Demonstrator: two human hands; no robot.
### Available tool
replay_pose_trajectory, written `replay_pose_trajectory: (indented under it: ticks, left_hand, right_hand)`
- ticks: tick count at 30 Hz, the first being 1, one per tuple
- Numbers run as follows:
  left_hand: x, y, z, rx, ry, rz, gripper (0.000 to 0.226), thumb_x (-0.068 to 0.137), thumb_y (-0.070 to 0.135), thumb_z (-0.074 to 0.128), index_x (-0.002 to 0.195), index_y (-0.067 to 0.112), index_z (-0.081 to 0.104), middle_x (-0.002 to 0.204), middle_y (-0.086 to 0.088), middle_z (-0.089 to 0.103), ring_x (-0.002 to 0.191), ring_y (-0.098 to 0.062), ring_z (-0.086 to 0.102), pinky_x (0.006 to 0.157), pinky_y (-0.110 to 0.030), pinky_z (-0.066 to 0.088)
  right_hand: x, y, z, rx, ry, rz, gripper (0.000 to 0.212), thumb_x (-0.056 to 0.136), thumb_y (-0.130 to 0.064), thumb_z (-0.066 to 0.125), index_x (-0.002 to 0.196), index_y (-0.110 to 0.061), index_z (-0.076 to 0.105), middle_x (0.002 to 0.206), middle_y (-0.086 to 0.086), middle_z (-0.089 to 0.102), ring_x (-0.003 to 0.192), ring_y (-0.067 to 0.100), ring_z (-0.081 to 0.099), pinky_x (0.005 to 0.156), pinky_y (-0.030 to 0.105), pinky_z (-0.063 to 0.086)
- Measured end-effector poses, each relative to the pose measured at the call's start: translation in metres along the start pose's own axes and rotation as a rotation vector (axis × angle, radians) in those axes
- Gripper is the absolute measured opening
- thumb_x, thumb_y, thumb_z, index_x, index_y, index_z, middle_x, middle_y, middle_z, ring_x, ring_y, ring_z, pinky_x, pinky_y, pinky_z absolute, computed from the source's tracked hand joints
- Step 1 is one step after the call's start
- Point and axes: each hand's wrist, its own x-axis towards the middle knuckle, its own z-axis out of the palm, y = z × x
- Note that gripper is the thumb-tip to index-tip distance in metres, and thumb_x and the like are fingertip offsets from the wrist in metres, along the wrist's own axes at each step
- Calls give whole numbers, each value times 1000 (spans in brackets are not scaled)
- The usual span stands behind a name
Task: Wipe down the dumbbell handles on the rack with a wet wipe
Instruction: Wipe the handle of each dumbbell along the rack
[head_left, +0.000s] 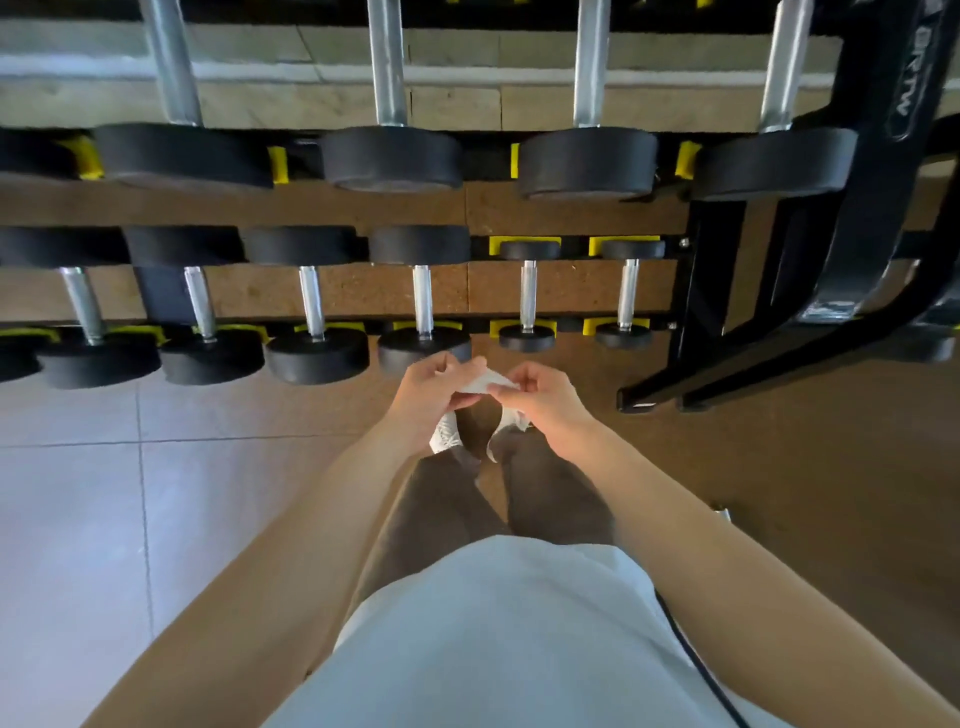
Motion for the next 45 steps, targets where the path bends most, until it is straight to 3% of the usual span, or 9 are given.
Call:
replay_pose_trajectory:
  ticks: [6,9,16,22,27,31,37,41,45]
  left_hand:
    - [10,-18,-37,120,168,-7,32,83,11,82,103,7,57,103,-12,70,90,-23,76,82,-34,62]
    - [28,-18,-48,312,153,14,38,84,19,81,117,19,63,106,-2,72,88,-15,73,74,-22,58]
    - [101,-26,-63,436,184,16,3,92,18,72,94,17,71,89,-6,74,79,-15,72,80,-32,62]
    - [180,-40,-62,652,309,74,23,91,39,70,81,19,74,77,-3,73,74,-17,69,70,-32,56]
    - [227,-53,-90,286,346,-18,13,91,23,74,101,16,71,102,-11,73,83,-16,71,84,-32,62]
    - [257,-60,-116,33,252,-49,37,91,-4,64,128,-2,61,110,-9,67,98,-17,67,85,-22,58]
    - [276,-51,-120,-212,428,7,22,85,-3,74,101,10,65,108,-12,72,92,-21,76,85,-29,61]
    - [297,-43,-127,-24,482,35,35,77,24,88,105,14,70,93,-3,76,69,-8,70,62,-21,54]
    - [307,-34,-134,-140,382,-3,34,76,17,88,105,9,72,90,-6,78,75,-11,72,67,-23,56]
  right_hand:
    - [43,0,27,122,-126,46,22,88,-6,73,107,-8,62,96,7,70,81,17,72,64,22,56]
    - [75,-2,40,82,-163,0,20,89,-2,70,108,-8,65,103,13,70,84,21,70,69,25,58]
    - [146,4,48,94,-38,18,12,87,-2,70,94,-11,65,98,14,68,81,19,71,70,28,59]
    - [197,22,42,87,185,-62,13,86,-14,77,81,-16,65,86,1,67,78,13,65,71,29,57]
    - [240,25,60,264,73,-5,8,90,-15,73,95,-12,68,97,5,66,91,21,68,70,27,59]
    - [274,33,77,340,38,0,33,82,5,73,113,-5,66,106,8,67,94,22,69,84,31,60]
    - [299,37,102,325,252,-53,26,84,0,74,108,-7,68,94,4,69,77,13,69,72,23,61]
    - [310,32,109,470,343,-66,13,86,-8,74,97,-8,67,80,4,69,63,10,63,58,17,52]
    - [325,24,117,514,391,-47,16,84,-14,78,96,-12,68,83,4,74,60,5,62,59,17,52]
